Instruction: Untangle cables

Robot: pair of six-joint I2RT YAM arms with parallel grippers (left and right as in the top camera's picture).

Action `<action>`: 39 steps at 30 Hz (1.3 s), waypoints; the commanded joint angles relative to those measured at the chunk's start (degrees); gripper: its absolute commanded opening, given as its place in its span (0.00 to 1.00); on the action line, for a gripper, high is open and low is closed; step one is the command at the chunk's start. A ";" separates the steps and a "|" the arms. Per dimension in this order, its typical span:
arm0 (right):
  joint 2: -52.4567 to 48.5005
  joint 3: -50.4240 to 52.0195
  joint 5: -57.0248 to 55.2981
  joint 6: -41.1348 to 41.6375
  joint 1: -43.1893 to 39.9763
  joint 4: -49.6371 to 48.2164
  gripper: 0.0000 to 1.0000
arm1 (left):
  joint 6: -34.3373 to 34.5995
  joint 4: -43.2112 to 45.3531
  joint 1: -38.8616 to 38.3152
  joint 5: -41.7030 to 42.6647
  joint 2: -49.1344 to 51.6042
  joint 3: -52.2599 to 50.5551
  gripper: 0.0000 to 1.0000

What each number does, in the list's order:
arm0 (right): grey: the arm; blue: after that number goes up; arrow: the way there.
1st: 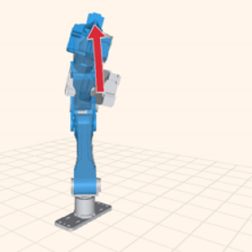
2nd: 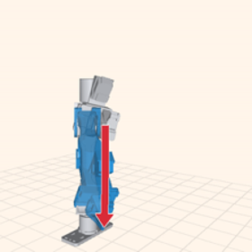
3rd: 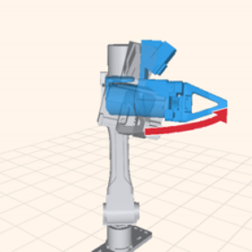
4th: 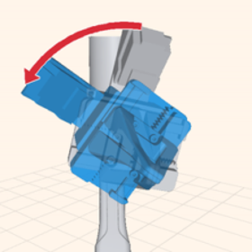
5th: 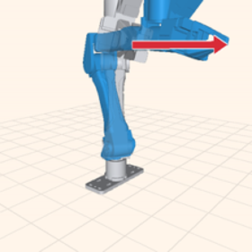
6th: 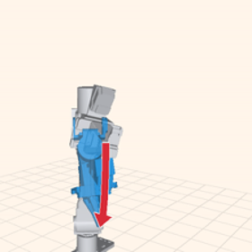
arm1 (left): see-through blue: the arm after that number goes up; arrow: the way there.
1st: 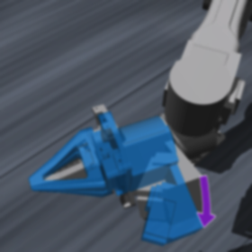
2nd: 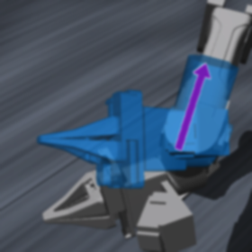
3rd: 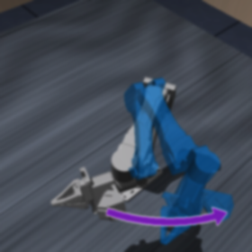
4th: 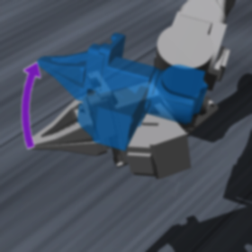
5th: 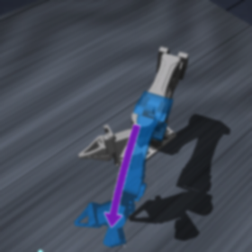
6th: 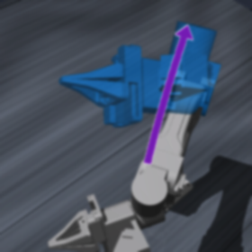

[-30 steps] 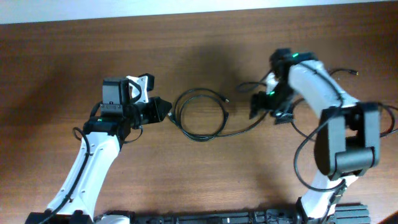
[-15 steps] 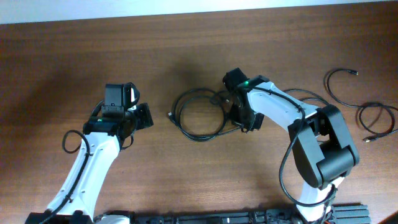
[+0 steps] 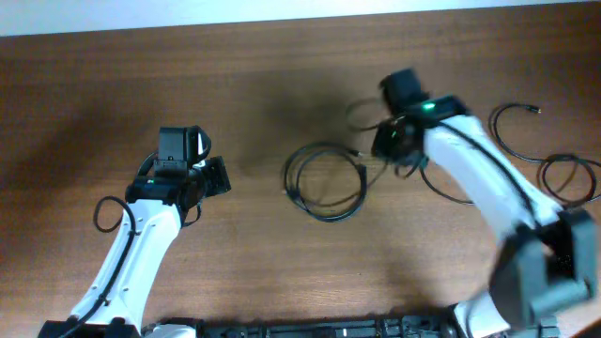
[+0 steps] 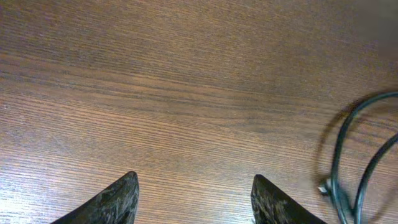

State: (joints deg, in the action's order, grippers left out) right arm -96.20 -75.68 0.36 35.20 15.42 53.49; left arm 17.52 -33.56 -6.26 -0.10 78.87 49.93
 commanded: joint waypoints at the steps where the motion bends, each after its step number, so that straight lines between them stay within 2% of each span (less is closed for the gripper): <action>1: 9.75 -6.62 9.86 -15.50 -0.07 -3.37 0.04 | -0.46 0.02 0.02 -0.74 -0.76 0.02 0.58; 4: 15.54 -8.02 2.71 -15.45 -0.20 -4.92 0.04 | -0.46 -0.02 0.02 0.22 -0.76 0.02 0.57; 6: 18.21 -8.02 -7.39 -15.45 -0.20 -4.24 0.04 | -0.48 -0.17 0.02 0.31 -0.79 0.02 0.58; 10: 17.62 -8.02 -25.14 -15.43 -1.81 -0.22 0.04 | -0.48 -0.15 0.02 0.31 -0.76 0.02 0.58; 13: 17.53 -8.02 -35.85 -8.24 -9.25 1.92 0.04 | -0.48 -0.15 0.02 0.31 -0.79 0.02 0.58; 16: 17.35 -8.02 -33.05 -0.04 -22.53 3.30 0.04 | -0.48 -0.15 0.02 0.31 -0.76 0.02 0.58; 20: 15.98 -8.00 -21.38 0.24 -34.93 1.40 0.07 | -0.48 -0.17 0.02 0.31 -0.76 0.02 0.58; 21: 15.43 -8.00 -20.22 0.22 -36.15 1.05 0.22 | -0.48 -0.17 0.02 0.31 -0.76 0.02 0.57; 22: 14.21 -8.00 -17.84 0.22 -37.66 0.92 0.69 | -0.48 -0.17 0.02 0.31 -0.79 0.02 0.57; 23: 13.22 -8.00 -15.32 -0.26 -38.05 1.18 0.84 | -0.48 -0.17 0.02 0.31 -0.76 0.02 0.57; 24: 11.89 -8.00 -11.10 -3.87 -38.01 1.38 0.89 | -0.48 -0.17 0.02 0.31 -0.76 0.02 0.57; 28: 7.06 -7.93 6.62 -12.44 -35.82 5.46 0.91 | -0.48 -0.17 0.02 0.31 -0.79 0.02 0.58; 30: 4.22 -7.87 14.12 -18.56 -32.15 8.44 0.91 | -0.48 -0.17 0.02 0.31 -0.76 0.02 0.58; 32: 1.90 -7.85 16.15 -22.95 -26.51 11.28 0.92 | -0.48 -0.17 0.02 0.31 -0.79 0.02 0.59; 35: -1.07 -7.85 15.63 -24.48 -17.40 13.18 0.92 | -0.48 -0.17 0.02 0.31 -0.79 0.02 0.60; 39: -7.23 -7.74 12.66 -22.93 -5.01 12.98 0.74 | -0.48 -0.52 0.02 0.31 -0.79 0.02 0.61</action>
State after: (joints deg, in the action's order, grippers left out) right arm -100.40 -83.15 14.28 11.92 6.17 66.26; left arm 17.52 -33.67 -6.26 -0.01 78.85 49.93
